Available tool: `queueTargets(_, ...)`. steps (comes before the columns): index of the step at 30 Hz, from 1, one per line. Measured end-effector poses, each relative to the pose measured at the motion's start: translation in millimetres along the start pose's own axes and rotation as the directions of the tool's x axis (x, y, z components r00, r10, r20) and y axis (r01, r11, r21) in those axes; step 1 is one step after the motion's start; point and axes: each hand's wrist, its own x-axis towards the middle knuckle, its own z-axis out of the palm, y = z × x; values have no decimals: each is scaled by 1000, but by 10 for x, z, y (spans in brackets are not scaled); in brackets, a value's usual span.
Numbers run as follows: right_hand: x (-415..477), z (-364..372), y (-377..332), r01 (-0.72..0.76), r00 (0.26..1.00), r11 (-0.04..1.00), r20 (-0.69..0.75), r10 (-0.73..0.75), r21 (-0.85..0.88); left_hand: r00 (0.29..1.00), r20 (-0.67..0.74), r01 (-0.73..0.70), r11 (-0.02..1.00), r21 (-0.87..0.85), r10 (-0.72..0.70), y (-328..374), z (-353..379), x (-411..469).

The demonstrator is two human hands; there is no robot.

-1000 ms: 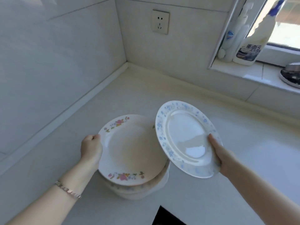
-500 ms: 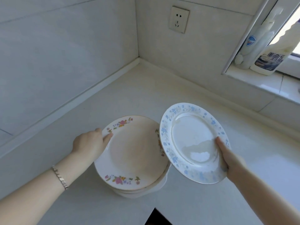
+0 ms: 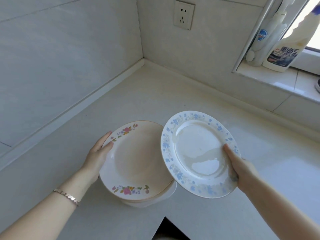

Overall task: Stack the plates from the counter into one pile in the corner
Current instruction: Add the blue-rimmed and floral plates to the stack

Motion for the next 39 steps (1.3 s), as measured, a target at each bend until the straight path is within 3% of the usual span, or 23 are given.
queueTargets(14,-225,787,25,200,978,960,99,-183,-196,999,-42,1,998,-66,-4,-33,23,27)
queueTargets(21,-300,1030,79,395,918,877,155,-365,-275,1000,-19,-2,992,-124,0,-60,27,41)
queueTargets(25,-307,1193,275,355,933,887,176,-314,-296,1000,0,-1,992,-129,1,-94,3,63)
queueTargets(33,-310,1335,251,318,937,922,222,-269,-223,961,113,267,954,-135,-253,-85,-114,99)
queueTargets(36,-284,1195,297,161,906,986,402,-130,-45,938,203,315,934,-167,-280,-105,-128,78)
queueTargets(39,-283,1045,510,-5,858,1000,513,16,-23,924,239,348,916,-198,-299,-152,-152,46)
